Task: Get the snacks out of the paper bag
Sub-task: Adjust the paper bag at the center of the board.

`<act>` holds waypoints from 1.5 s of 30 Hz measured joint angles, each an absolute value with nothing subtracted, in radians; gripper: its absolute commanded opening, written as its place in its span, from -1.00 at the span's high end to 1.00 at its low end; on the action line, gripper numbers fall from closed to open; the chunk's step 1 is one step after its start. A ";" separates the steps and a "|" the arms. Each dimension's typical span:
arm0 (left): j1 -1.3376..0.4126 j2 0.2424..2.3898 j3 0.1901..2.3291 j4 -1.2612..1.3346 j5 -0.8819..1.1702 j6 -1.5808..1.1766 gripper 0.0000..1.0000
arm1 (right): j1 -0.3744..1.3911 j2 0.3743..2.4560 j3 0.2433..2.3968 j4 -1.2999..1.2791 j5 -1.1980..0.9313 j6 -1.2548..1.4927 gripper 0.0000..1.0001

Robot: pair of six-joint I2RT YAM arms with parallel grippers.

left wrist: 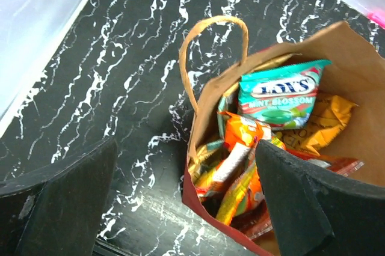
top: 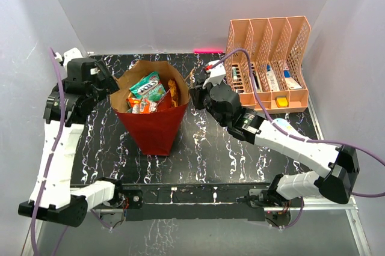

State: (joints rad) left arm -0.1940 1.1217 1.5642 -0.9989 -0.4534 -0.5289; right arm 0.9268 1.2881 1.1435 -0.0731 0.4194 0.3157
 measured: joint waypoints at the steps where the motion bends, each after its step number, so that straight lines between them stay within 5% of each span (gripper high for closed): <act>1: -0.186 1.134 1.572 -1.000 -0.456 -0.524 -0.69 | 0.926 1.285 1.138 -0.072 0.419 0.312 0.85; 13: 0.056 1.276 1.432 -0.786 -0.180 -0.398 -0.18 | 0.921 1.256 1.103 -0.064 0.409 0.318 0.85; 21: 0.072 1.329 1.424 -0.637 -0.050 -0.393 1.00 | 0.921 1.282 1.145 -0.113 0.374 0.384 0.85; 29: 0.081 1.384 1.498 -0.643 -0.060 -0.393 1.00 | 0.920 1.343 1.198 -0.106 0.323 0.465 0.84; 39: 0.182 1.703 1.995 -0.725 -0.094 -0.346 1.00 | 0.921 1.632 1.372 0.003 0.207 0.561 0.85; 45: 0.221 1.700 1.978 -0.613 -0.009 -0.285 1.00 | 0.923 1.834 1.472 0.083 0.128 0.666 0.85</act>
State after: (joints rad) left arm 0.2211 1.6997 1.9778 -0.6132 -0.0093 -0.2848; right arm 0.9234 1.8343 1.4715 0.0830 0.1276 0.6659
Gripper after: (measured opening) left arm 0.007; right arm 0.086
